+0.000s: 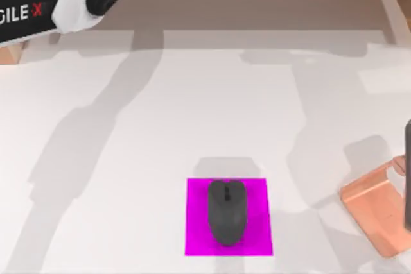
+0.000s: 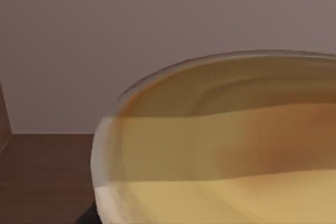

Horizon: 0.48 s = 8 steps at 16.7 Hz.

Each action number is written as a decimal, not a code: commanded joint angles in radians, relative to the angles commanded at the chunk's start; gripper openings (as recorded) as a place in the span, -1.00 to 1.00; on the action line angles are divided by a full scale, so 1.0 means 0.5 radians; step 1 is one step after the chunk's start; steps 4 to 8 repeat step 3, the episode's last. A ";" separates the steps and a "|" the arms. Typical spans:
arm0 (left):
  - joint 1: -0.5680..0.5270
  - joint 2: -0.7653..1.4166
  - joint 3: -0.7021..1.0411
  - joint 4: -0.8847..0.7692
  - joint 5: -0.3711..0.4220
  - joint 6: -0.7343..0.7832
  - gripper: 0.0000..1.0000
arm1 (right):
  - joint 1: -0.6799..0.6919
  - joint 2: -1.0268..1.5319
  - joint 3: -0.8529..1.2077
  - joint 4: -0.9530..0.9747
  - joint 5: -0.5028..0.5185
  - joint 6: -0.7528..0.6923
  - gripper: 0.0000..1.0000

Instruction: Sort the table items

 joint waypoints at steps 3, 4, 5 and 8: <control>0.000 0.000 0.000 0.000 0.000 0.000 1.00 | 0.000 0.000 0.000 0.000 0.000 0.000 1.00; 0.000 0.000 0.000 0.000 0.000 0.000 1.00 | 0.000 0.000 0.000 0.000 0.000 0.000 1.00; 0.000 0.000 0.000 0.000 0.000 0.000 1.00 | 0.000 0.000 0.000 0.000 0.000 0.000 1.00; 0.000 0.000 0.000 0.000 0.000 0.000 1.00 | 0.000 0.000 0.000 0.000 0.000 0.000 1.00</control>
